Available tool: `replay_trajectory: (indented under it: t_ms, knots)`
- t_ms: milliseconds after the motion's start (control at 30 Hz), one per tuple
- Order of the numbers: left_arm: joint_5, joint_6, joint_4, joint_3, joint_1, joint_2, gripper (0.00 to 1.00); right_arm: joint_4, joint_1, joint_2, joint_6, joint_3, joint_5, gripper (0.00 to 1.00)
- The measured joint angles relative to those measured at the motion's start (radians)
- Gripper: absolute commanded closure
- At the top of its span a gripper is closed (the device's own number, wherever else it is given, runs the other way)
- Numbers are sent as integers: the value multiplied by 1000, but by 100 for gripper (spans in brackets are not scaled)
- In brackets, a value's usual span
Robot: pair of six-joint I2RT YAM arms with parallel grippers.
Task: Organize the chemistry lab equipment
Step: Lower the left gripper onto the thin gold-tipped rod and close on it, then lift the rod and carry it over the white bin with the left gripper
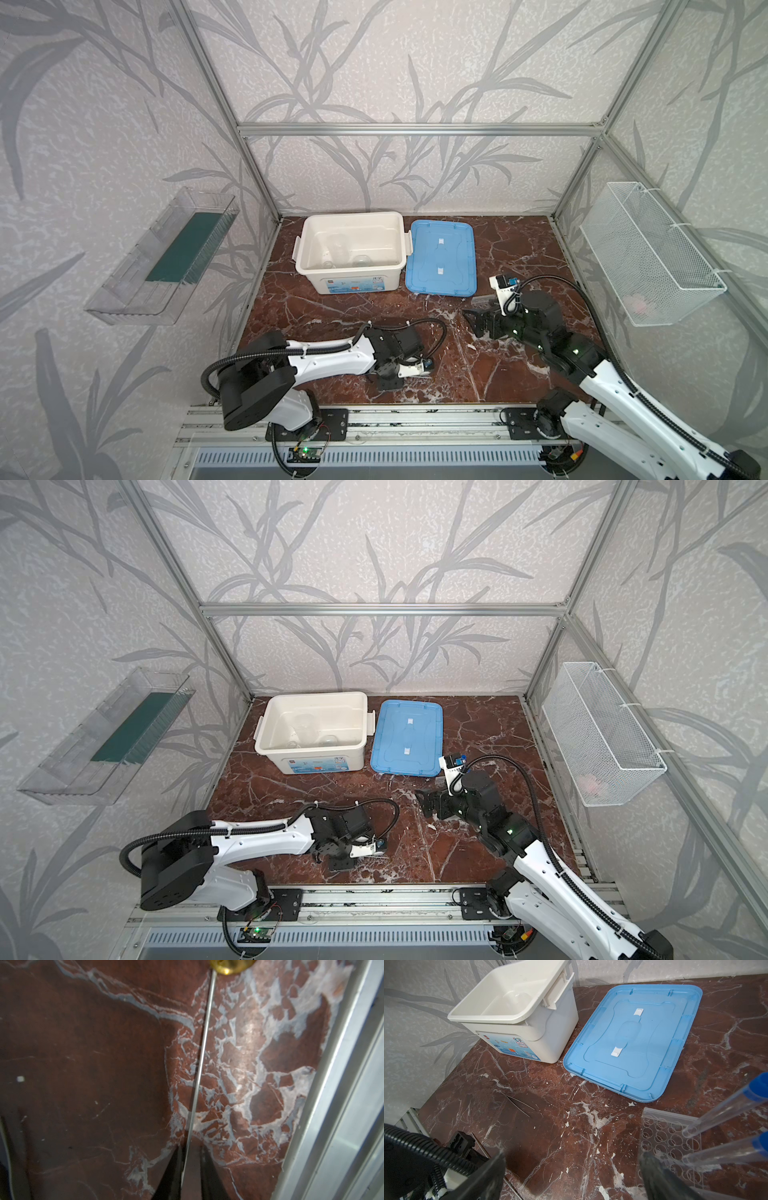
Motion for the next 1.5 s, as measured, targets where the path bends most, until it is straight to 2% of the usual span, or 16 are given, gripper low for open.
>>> replay_trajectory:
  t_ms: [100,233,533,700,1067,1167,1367,1500]
  knots:
    - [-2,0,2,0,1,0,82,3,0,0,2,-7,0,1]
    - [-8,0,14,-6,1,-13,86,5,0,0,3,-13,0,1]
    - [-23,-1,20,-13,1,-13,84,7,0,0,3,-19,5,1]
    - [-23,-3,21,-12,1,-11,100,8,0,-1,3,-23,8,1]
    - [-40,-5,17,-8,2,-16,100,9,0,-5,3,-23,9,1]
    - [-53,0,18,-10,13,-54,100,10,0,-4,3,-23,9,1]
    - [-76,21,16,-17,40,-222,100,12,0,4,3,-23,8,1]
    - [-70,65,-42,11,90,-299,100,14,0,10,2,-21,8,1]
